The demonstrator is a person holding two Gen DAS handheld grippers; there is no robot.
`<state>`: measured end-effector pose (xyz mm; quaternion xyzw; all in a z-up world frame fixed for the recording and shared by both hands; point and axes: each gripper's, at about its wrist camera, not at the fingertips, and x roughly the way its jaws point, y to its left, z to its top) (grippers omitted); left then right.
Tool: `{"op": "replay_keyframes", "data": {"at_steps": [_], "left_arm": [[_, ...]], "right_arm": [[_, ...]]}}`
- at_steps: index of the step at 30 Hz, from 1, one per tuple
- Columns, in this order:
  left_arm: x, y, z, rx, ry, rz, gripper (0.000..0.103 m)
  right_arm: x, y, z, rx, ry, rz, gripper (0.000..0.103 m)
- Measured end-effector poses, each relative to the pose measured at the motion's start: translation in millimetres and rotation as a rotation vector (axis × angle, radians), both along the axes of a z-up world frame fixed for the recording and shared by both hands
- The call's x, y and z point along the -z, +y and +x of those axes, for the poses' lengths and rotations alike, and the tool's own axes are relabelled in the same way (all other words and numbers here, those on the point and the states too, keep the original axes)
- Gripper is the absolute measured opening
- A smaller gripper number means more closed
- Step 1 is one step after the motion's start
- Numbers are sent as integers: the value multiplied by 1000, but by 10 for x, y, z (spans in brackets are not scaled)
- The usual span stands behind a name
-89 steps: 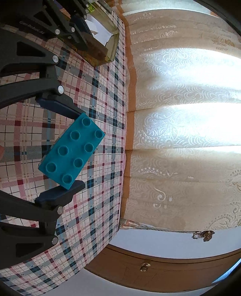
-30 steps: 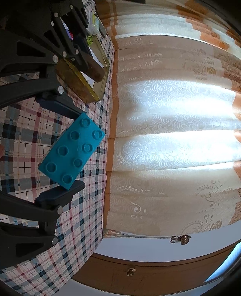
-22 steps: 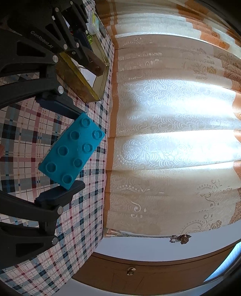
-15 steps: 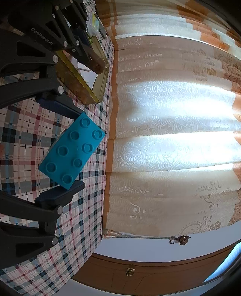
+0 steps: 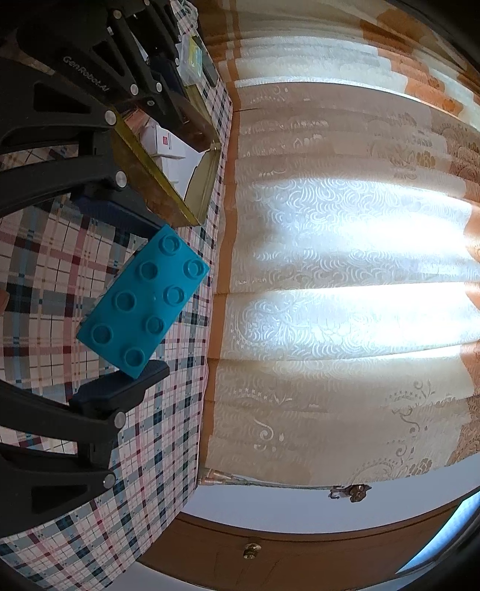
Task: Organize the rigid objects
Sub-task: 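Carry the brown bar and blue brick toward the gold tray with both grippers, then lower the blue brick into the tray with the right gripper while the left gripper drops the brown bar there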
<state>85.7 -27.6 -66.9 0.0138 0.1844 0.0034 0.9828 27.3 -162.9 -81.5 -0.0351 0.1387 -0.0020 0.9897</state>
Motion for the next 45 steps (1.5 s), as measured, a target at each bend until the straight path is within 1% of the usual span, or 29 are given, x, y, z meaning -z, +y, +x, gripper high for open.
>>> {"op": "replay_keyframes", "data": {"at_steps": [16,28,35,40,45], "left_arm": [[-7,216,-61,-40,-14,-12,14],[-9,482,-127,-81,-14,-29,14],[9,655,-90,-119,16,-15,14],[-29,849,-36,-153,44,-17,14],[-95,1052,59,-183,72,-12,14]], "right_arm": [[9,249,-12,-38,-2,-34,71],[20,524,9,-105,13,-76,71],[1,742,108,-188,35,-81,71],[-128,930,239,-244,41,-85,71],[-248,1089,463,-288,75,-60,71]]}}
